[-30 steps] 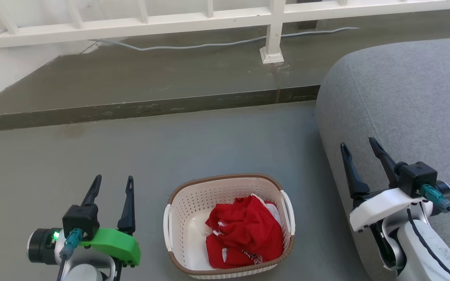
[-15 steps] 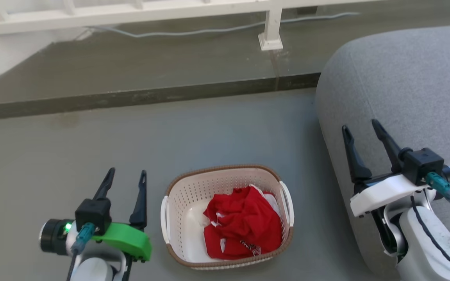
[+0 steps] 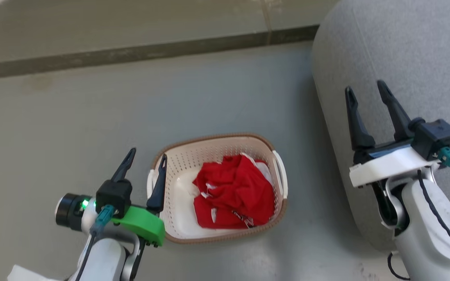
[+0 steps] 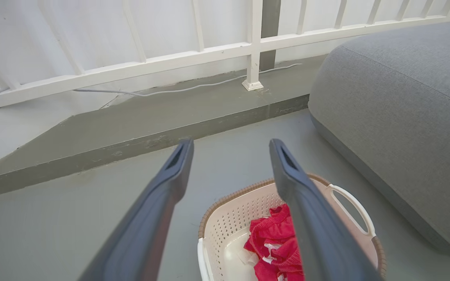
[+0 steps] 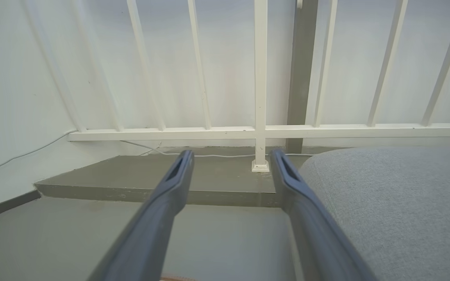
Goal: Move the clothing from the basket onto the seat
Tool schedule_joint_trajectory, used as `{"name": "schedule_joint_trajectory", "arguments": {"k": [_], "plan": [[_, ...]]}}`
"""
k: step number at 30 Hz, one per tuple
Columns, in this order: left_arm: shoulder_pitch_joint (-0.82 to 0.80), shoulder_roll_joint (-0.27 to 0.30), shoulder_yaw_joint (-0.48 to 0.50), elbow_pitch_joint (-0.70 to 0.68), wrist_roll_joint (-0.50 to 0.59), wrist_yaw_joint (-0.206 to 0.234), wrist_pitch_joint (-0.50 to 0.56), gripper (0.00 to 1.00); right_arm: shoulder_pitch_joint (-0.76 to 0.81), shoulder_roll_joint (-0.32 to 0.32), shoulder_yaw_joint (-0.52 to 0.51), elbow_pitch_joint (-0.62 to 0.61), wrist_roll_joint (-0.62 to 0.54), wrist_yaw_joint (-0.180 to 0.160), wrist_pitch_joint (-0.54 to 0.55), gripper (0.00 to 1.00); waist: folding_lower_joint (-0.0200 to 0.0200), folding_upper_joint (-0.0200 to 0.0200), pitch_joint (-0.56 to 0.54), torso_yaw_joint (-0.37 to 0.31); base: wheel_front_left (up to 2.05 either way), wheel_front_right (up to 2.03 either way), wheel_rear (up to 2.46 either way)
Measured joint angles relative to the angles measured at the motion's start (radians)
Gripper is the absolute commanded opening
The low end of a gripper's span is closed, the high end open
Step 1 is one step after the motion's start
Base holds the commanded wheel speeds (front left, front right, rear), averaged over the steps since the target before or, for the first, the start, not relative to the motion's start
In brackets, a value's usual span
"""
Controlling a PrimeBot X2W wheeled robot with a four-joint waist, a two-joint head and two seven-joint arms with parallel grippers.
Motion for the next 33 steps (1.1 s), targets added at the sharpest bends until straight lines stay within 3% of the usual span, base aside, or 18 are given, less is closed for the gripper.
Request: {"name": "schedule_joint_trajectory", "arguments": {"k": [15, 33], "plan": [[-0.153, -0.002, -0.097, 0.106, 0.075, -0.056, 0.079, 1.0, -0.111, 0.039, 0.002, -0.084, -0.01, 0.022, 0.0, 1.0, 0.0, 0.0, 0.202, -0.08, 0.0, 0.0, 0.0], [-0.373, 0.021, -0.113, 0.254, 0.119, -0.098, 0.187, 1.0, -0.245, 0.1, 0.021, -0.157, -0.001, 0.051, -0.003, 1.0, 0.0001, 0.0, 0.451, -0.211, 0.0, 0.0, 0.0]]}}
